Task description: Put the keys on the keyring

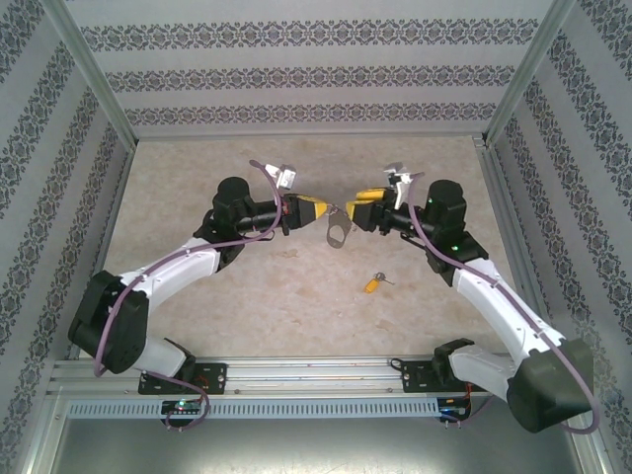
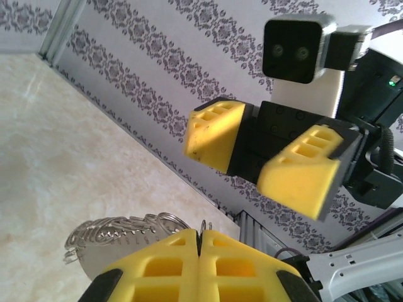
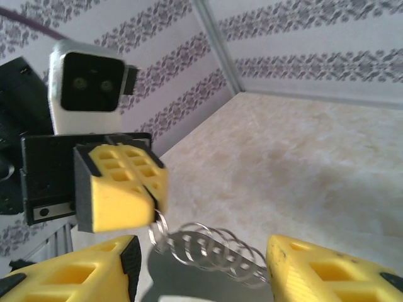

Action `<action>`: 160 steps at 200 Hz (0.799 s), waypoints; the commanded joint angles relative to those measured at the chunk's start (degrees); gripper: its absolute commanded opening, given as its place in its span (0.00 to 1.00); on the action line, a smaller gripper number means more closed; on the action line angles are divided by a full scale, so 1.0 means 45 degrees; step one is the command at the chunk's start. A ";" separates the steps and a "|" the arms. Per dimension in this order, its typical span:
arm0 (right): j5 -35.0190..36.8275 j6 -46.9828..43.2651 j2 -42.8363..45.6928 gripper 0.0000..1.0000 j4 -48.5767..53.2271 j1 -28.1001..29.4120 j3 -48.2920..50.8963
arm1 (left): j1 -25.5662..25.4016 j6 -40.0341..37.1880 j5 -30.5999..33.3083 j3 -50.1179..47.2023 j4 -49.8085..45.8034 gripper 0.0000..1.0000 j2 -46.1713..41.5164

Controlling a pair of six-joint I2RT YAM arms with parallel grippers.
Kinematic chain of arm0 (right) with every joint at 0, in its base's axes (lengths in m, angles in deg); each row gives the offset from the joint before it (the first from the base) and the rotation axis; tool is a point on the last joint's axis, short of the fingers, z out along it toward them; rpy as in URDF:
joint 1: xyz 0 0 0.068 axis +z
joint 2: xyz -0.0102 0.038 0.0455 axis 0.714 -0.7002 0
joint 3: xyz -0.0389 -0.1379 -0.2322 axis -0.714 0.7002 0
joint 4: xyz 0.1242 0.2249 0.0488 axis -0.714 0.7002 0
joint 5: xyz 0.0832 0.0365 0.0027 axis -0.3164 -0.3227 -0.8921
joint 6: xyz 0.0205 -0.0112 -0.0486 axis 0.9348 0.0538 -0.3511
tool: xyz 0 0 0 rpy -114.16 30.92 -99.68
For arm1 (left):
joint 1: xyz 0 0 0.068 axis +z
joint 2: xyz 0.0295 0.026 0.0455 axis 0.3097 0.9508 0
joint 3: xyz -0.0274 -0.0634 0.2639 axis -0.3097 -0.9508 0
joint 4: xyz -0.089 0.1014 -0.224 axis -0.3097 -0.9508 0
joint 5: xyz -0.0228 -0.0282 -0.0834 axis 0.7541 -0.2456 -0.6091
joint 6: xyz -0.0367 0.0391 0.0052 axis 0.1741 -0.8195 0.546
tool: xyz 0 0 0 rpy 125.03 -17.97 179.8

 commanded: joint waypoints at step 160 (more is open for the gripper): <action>-0.0961 0.0665 -0.1310 0.50 -0.1397 0.1480 -0.0343 | -0.0607 -0.4316 0.2568 0.0020 -0.2852 0.00 -0.2053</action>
